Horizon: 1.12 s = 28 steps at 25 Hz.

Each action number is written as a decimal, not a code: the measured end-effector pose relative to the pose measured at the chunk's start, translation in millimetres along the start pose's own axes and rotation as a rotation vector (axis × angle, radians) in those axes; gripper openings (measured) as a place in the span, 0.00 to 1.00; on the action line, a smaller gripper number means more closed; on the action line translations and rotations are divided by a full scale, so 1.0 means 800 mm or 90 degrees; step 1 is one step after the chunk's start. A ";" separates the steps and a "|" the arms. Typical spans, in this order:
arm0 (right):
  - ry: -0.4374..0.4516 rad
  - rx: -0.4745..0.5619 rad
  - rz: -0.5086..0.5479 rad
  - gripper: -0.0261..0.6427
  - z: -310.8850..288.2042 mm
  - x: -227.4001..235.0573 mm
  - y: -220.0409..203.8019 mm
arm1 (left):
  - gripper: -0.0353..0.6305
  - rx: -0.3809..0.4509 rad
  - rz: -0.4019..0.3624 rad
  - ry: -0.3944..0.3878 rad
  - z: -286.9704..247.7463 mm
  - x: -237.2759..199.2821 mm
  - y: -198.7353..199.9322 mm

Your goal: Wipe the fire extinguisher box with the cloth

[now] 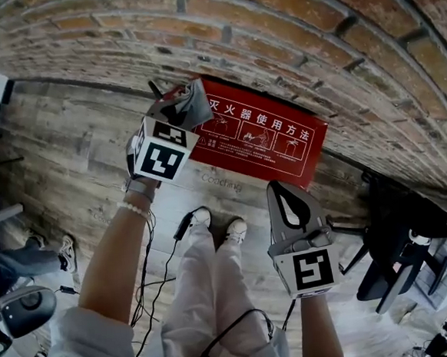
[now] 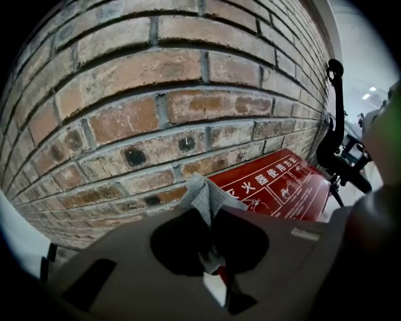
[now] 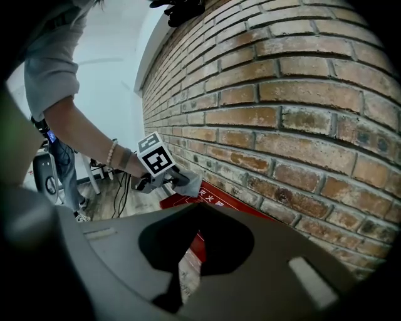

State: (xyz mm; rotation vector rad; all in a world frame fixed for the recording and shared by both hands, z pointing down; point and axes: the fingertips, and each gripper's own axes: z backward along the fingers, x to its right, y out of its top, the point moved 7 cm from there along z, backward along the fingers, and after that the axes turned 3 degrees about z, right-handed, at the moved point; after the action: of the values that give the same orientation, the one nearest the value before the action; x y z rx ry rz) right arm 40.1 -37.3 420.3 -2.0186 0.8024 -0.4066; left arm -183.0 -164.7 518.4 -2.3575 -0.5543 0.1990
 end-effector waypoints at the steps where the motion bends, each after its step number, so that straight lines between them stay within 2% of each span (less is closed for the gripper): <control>1: -0.001 0.003 0.000 0.05 0.001 0.001 0.001 | 0.07 0.009 -0.003 -0.001 0.008 0.003 0.004; 10: -0.028 0.020 -0.014 0.05 0.028 0.016 -0.001 | 0.07 0.072 -0.050 -0.058 0.075 0.065 0.028; 17: -0.064 0.014 -0.038 0.05 0.061 0.037 -0.029 | 0.07 0.100 -0.076 -0.148 0.098 0.141 0.052; 23: -0.099 0.003 -0.057 0.05 0.096 0.057 -0.057 | 0.07 0.100 -0.095 -0.258 0.094 0.226 0.060; 28: -0.126 0.000 -0.067 0.05 0.123 0.073 -0.082 | 0.07 0.090 -0.119 -0.320 0.079 0.292 0.060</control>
State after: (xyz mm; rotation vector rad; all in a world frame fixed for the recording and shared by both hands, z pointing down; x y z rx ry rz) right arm 163.2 10.2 420.1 -2.0691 0.5753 -0.2606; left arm 24.2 -55.4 441.5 -2.0996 -0.9586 0.7311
